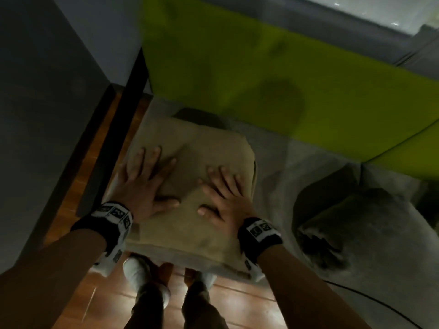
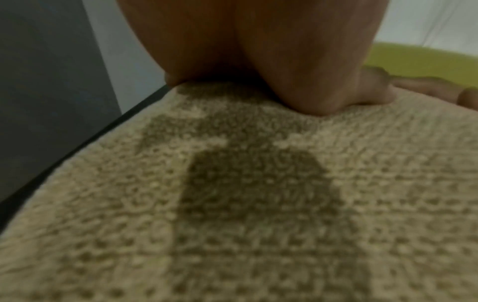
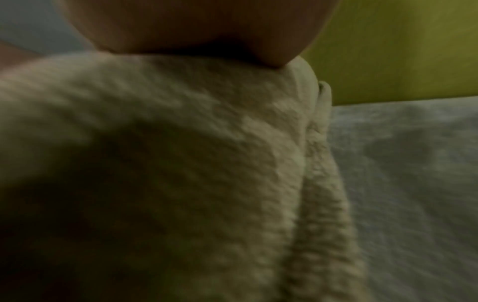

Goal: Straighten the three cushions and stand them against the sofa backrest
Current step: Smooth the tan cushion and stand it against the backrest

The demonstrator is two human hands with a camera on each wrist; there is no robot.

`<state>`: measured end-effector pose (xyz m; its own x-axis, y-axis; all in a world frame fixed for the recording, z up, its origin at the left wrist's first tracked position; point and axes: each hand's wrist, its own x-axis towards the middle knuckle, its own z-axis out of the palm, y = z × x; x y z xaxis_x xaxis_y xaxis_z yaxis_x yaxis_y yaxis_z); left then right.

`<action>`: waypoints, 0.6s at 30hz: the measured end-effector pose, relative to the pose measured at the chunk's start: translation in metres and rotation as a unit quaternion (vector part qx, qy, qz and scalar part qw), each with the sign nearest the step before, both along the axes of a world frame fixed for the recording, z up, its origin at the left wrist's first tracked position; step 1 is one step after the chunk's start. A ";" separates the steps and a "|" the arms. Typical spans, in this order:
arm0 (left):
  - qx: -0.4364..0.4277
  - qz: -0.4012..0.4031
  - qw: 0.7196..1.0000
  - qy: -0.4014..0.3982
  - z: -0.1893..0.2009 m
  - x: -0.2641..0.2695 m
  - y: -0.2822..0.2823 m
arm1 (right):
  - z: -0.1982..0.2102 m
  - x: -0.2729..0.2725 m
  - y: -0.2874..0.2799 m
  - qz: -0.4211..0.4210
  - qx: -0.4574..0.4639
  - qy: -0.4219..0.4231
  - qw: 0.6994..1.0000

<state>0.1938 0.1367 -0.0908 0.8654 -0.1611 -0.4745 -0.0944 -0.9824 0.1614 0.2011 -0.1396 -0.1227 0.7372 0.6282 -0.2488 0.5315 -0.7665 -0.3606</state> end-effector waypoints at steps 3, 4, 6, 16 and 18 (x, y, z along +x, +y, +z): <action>0.012 -0.004 1.000 0.020 -0.021 0.001 -0.002 | -0.030 0.007 -0.015 0.004 -0.035 0.011 0.999; 0.010 -0.004 0.999 0.031 -0.025 0.002 -0.004 | -0.039 0.008 -0.021 -0.007 -0.035 0.019 0.999; 0.001 0.002 0.999 0.048 -0.031 0.005 -0.007 | -0.048 0.011 -0.030 -0.050 -0.025 0.052 0.997; -0.119 0.053 0.990 0.061 0.005 0.029 0.012 | -0.015 0.043 -0.085 -0.404 0.117 0.291 0.859; -0.197 0.183 0.963 0.003 0.031 0.055 0.028 | -0.005 0.064 -0.089 -0.445 0.113 0.212 0.863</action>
<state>0.2490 0.1643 -0.0602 0.8958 -0.0140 -0.4442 0.2488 -0.8124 0.5274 0.2649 -0.2282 -0.1276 0.8252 -0.0716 -0.5602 -0.4474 -0.6883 -0.5710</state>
